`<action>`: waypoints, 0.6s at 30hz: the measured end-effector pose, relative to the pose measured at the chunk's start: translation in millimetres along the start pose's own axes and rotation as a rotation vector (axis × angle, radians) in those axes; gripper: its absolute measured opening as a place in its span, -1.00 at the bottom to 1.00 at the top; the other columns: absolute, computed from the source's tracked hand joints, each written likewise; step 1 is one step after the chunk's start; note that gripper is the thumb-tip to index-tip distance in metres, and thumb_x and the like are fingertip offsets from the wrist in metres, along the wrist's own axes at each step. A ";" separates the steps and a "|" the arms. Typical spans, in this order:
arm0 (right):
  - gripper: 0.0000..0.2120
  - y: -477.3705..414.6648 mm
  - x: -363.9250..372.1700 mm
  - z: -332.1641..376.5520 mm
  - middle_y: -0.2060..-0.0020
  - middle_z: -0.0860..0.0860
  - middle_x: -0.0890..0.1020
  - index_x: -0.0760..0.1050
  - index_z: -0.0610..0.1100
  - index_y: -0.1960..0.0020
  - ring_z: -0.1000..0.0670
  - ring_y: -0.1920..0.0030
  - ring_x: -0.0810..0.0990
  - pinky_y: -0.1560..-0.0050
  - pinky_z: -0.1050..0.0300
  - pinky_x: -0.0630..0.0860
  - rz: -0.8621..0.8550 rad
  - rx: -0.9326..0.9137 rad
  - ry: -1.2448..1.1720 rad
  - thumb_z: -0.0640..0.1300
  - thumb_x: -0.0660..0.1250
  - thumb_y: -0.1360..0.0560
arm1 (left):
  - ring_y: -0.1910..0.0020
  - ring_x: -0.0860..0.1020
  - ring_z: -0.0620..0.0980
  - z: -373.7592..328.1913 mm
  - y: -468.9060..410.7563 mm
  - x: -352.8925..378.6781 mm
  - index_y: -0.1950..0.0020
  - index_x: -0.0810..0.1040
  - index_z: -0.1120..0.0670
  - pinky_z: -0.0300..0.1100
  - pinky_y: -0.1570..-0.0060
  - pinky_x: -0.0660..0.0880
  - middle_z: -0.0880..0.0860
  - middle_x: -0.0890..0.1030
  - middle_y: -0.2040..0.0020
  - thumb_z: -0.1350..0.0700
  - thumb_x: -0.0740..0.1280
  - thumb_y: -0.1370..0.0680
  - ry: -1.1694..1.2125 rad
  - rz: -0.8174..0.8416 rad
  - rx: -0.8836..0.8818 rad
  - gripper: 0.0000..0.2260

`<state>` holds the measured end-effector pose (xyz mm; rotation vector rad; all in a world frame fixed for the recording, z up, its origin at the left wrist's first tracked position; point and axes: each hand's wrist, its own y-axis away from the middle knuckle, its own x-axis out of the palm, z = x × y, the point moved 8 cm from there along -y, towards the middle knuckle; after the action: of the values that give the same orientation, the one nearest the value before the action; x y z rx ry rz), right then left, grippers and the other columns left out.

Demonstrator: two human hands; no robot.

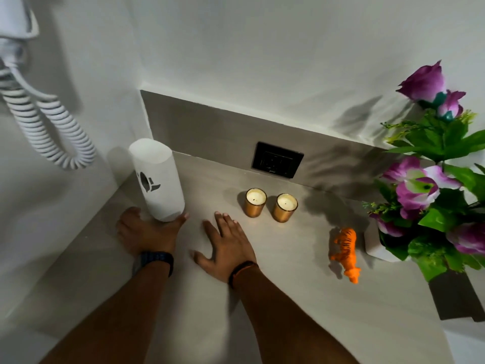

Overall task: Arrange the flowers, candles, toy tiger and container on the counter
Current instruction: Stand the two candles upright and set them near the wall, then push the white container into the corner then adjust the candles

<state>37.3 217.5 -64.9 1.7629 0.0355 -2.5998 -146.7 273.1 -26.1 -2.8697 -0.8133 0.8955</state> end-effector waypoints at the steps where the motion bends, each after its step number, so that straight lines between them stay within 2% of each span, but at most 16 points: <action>1: -0.22 -5.9 1.9 2.6 -0.58 -0.08 0.05 0.06 0.06 -0.54 -0.08 -0.57 -0.06 -0.53 -0.03 -0.14 0.005 -0.006 0.006 0.43 0.01 -0.43 | -0.14 0.44 0.27 -2.8 -5.5 2.4 -0.22 0.37 0.23 0.17 -0.15 0.41 0.28 0.48 -0.16 -0.06 0.69 0.00 0.011 0.023 0.011 -0.07; 3: -0.22 -17.1 4.3 5.5 -0.58 -0.07 0.03 0.04 0.09 -0.54 -0.06 -0.57 -0.08 -0.53 -0.04 -0.16 0.006 -0.013 0.021 0.45 -0.02 -0.43 | -0.20 0.45 0.22 -4.6 -16.8 15.9 -0.30 0.35 0.15 0.18 -0.18 0.44 0.20 0.48 -0.23 -0.05 0.70 -0.01 0.082 0.134 0.000 -0.04; 5: -0.22 -25.5 4.4 6.7 -0.58 -0.06 0.02 0.03 0.10 -0.54 -0.05 -0.57 -0.09 -0.53 -0.05 -0.17 0.004 -0.017 0.030 0.45 -0.04 -0.43 | -0.21 0.47 0.18 -4.3 -26.5 25.9 -0.30 0.37 0.08 0.19 -0.17 0.46 0.14 0.49 -0.24 -0.03 0.69 -0.05 0.139 0.190 -0.023 -0.09; 10: -0.23 -38.3 5.6 8.2 -0.58 -0.04 0.01 0.00 0.13 -0.54 -0.04 -0.57 -0.11 -0.52 -0.06 -0.20 0.009 -0.018 0.057 0.45 -0.06 -0.43 | -0.20 0.50 0.16 -6.0 -55.6 45.4 -0.29 0.41 0.01 0.18 -0.18 0.47 0.09 0.53 -0.25 -0.03 0.66 -0.11 0.158 0.233 -0.025 -0.19; 13: -0.24 -41.3 9.0 7.0 -0.58 -0.03 0.00 -0.03 0.14 -0.54 -0.05 -0.57 -0.11 -0.52 -0.07 -0.22 0.008 -0.016 0.069 0.45 -0.05 -0.43 | -0.18 0.52 0.12 -8.0 -82.3 60.9 -0.29 0.41 -0.06 0.08 -0.19 0.47 0.03 0.55 -0.25 0.00 0.65 -0.14 0.219 0.250 -0.057 -0.22; 16: -0.24 -43.8 11.8 5.8 -0.58 -0.02 0.00 -0.04 0.15 -0.54 -0.04 -0.57 -0.12 -0.52 -0.09 -0.21 -0.002 -0.010 0.068 0.45 -0.06 -0.44 | -0.19 0.51 0.13 -13.6 -106.4 77.5 -0.33 0.35 -0.03 -0.05 -0.13 0.42 0.05 0.53 -0.27 0.07 0.65 -0.17 0.269 0.238 -0.071 -0.20; 18: -0.24 -40.3 10.3 6.0 -0.59 -0.02 -0.01 -0.06 0.15 -0.54 -0.04 -0.57 -0.13 -0.51 -0.08 -0.22 -0.009 -0.013 0.072 0.45 -0.07 -0.44 | -0.21 0.49 0.13 -20.0 -115.8 87.0 -0.35 0.35 0.00 -0.06 -0.15 0.40 0.06 0.51 -0.30 0.11 0.64 -0.19 0.307 0.233 -0.069 -0.20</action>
<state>27.4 257.8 -71.5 1.8550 0.0601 -2.5350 -130.1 418.1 -34.6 -3.0962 -0.4972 0.4253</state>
